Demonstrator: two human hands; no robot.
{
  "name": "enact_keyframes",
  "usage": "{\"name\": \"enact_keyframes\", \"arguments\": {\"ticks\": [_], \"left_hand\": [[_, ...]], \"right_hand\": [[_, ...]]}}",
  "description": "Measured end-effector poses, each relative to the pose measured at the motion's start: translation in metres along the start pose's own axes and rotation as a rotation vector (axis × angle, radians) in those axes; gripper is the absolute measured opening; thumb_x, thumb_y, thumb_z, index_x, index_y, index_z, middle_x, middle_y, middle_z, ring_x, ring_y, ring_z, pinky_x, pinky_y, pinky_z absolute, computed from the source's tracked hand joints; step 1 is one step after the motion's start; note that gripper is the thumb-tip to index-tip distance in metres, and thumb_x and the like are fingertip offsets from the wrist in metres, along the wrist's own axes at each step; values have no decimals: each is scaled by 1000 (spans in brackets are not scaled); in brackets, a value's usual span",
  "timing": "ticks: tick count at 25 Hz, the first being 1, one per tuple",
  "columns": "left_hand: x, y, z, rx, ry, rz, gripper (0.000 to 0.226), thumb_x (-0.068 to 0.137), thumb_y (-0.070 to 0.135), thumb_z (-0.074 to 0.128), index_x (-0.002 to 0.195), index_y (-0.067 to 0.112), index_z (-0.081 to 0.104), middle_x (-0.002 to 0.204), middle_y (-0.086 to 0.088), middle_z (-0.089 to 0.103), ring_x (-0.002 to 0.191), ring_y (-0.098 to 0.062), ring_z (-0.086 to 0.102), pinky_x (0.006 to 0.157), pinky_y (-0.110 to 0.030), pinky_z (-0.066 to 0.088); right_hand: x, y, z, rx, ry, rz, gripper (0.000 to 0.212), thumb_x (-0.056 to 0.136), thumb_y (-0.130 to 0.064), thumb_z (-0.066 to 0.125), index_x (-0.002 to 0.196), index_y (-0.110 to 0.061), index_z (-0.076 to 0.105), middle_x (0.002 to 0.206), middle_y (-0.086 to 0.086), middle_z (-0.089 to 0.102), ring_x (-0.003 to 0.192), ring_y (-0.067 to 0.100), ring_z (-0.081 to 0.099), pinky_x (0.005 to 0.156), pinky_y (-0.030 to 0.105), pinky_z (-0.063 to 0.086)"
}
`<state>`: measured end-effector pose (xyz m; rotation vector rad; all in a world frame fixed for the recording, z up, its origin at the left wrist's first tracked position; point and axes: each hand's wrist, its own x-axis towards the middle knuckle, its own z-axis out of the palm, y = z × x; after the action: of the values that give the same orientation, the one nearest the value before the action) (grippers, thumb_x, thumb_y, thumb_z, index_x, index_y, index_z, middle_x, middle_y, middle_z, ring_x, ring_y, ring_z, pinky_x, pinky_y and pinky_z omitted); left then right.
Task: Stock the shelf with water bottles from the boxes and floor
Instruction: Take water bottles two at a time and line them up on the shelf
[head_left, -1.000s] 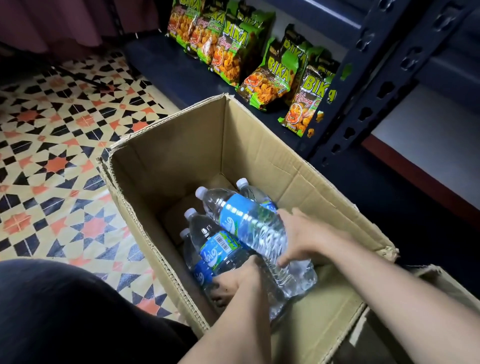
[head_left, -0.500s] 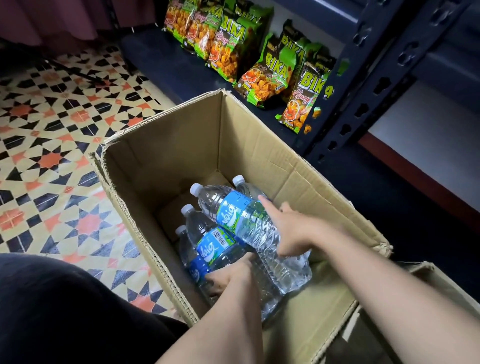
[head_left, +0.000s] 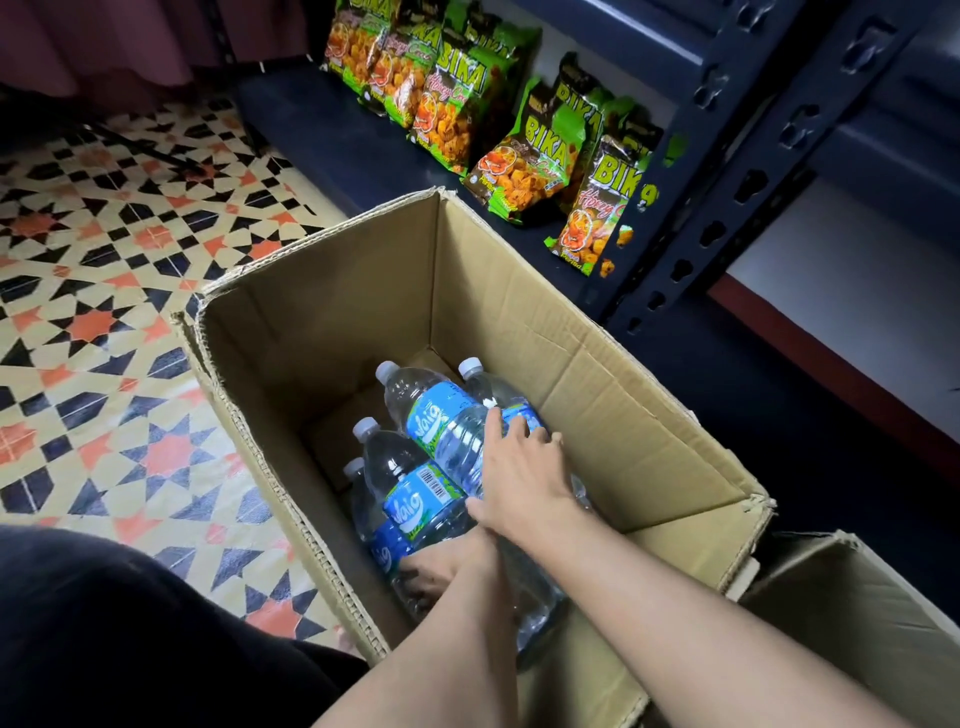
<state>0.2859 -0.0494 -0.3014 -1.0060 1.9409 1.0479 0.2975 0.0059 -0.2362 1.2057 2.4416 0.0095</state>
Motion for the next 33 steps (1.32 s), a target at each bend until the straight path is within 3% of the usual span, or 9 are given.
{"name": "enact_keyframes", "arguments": {"ticks": [3, 7, 9, 11, 13, 14, 16, 23, 33], "left_hand": [[12, -10, 3, 53, -158, 37, 122, 28, 42, 91, 132, -1, 44, 135, -25, 46, 127, -38, 47, 108, -48, 39], [5, -4, -3, 29, -114, 35, 109, 33, 39, 95, 123, -2, 50, 127, -23, 49, 123, -38, 48, 106, -44, 40], [8, 1, -9, -13, -68, 90, 59, 72, 14, 58, 127, -6, 48, 132, -28, 47, 128, -39, 45, 109, -43, 35], [17, 6, -5, 74, -48, 181, 78, 65, 11, 10, 132, -8, 44, 136, -31, 44, 129, -39, 42, 111, -43, 29], [38, -8, 0, 131, 46, 193, 52, 72, 16, 47, 120, -2, 55, 123, -26, 57, 116, -39, 53, 103, -48, 40], [48, -16, 14, 34, 101, 201, 77, 43, 38, 77, 109, 2, 60, 112, -22, 63, 105, -40, 59, 93, -50, 48], [48, -15, 35, 21, 26, 144, 120, -2, 55, 74, 106, 4, 61, 109, -20, 65, 101, -38, 63, 87, -50, 53], [-108, 36, -56, 20, -175, 396, 93, 56, 33, 92, 130, -1, 46, 135, -20, 42, 123, -32, 47, 102, -38, 38], [-252, 54, -166, -222, -388, 1239, 70, 48, 42, 91, 101, 14, 52, 104, -2, 51, 97, -20, 54, 92, -35, 48]], "right_hand": [[29, -9, -12, 52, -133, 104, 97, 68, -35, 84, 140, -7, 25, 134, 16, 51, 124, 33, 53, 96, 44, 44], [45, -4, -22, 163, -309, 161, 107, 58, -41, 90, 140, -6, 30, 137, 13, 49, 128, 29, 50, 100, 44, 48], [35, 1, -19, 266, -285, 156, 102, 57, -46, 88, 138, -9, 37, 137, 9, 51, 127, 27, 52, 99, 39, 48], [19, 11, -20, 333, -212, 147, 96, 57, -47, 86, 135, -14, 41, 136, 7, 52, 126, 26, 53, 96, 36, 47], [-1, 28, -26, 330, -132, 121, 93, 58, -49, 85, 134, -19, 41, 133, 6, 51, 126, 26, 51, 96, 36, 44], [-12, 38, -30, 329, -90, 105, 91, 58, -49, 84, 134, -21, 41, 130, 5, 51, 126, 26, 51, 96, 37, 43], [-34, 64, -36, 333, -7, 65, 86, 61, -48, 81, 133, -25, 41, 126, 4, 50, 124, 26, 50, 94, 38, 43], [-97, 102, -72, 677, 308, 194, 87, 51, -56, 72, 130, -40, 39, 118, -11, 52, 116, 16, 54, 95, 35, 47], [-220, 110, -121, 1153, 961, 334, 84, 43, -59, 79, 119, -33, 55, 110, -17, 66, 104, 7, 64, 91, 34, 52]]}}
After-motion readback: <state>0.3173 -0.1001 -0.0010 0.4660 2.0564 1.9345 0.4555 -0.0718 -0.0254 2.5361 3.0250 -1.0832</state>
